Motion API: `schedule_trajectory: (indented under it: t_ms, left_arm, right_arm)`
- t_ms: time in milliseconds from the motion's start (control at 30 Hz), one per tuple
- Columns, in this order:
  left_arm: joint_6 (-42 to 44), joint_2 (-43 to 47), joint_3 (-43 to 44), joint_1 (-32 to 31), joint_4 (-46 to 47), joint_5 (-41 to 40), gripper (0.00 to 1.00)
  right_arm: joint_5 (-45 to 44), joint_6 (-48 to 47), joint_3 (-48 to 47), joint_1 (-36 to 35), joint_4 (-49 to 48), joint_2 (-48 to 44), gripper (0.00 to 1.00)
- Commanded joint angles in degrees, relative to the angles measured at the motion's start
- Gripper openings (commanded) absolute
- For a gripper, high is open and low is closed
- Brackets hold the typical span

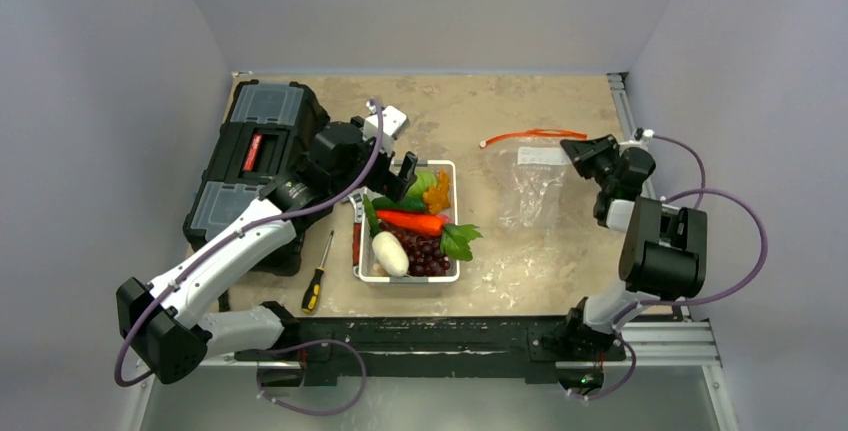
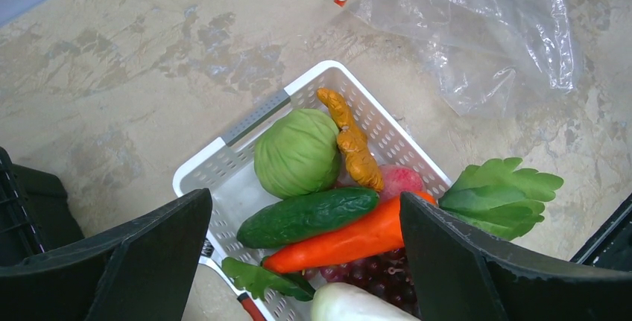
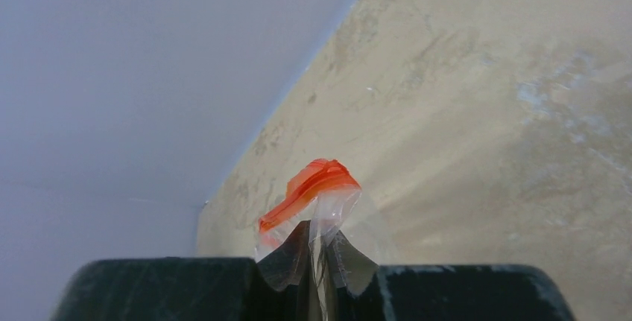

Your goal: Place the food in the zip-top bag and seal the zipper

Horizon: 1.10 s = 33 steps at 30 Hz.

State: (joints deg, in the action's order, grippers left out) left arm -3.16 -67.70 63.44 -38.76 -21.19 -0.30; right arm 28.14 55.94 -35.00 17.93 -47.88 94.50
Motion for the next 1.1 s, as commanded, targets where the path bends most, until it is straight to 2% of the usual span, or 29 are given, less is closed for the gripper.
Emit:
schedule_trajectory:
  t_ms: [0,100,267,433,567,733,833,1067]
  left_arm:
    - [0.78,-0.29,2.42,-0.26,1.04,0.02,0.96]
    - [0.71,-1.38,2.71,-0.26,0.77,0.03,0.96]
    - [-0.50,-1.53,2.77,-0.28,0.71,0.03,0.96]
    - [-0.35,0.64,2.45,-0.19,1.27,0.03,0.97]
    - [-2.11,4.69,0.60,1.07,4.63,1.51,0.99]
    - [-7.07,6.11,7.10,5.74,3.04,6.31,1.00]
    - [-8.27,7.40,8.16,9.67,4.16,8.64,1.00]
    - [-10.56,12.51,-0.47,17.96,10.42,9.47,1.00]
  right_arm:
    - [1.58,-7.08,-3.29,-3.93,1.08,-7.48,0.05]
    - [0.38,-12.62,-6.02,-6.55,6.25,-12.18,0.00]
    - [-0.49,-20.72,-9.86,-10.74,12.01,-19.23,0.00]
    - [5.35,-21.53,-11.26,-13.71,9.46,-22.00,0.00]
    - [10.86,-21.23,-13.06,-15.83,8.40,-22.10,0.00]
    - [17.11,-21.29,-15.34,-20.46,6.48,-20.27,0.00]
    - [20.97,-21.54,-17.27,-23.65,5.71,-18.14,0.00]
    - [30.18,-20.54,-22.18,-29.76,3.52,-11.23,0.00]
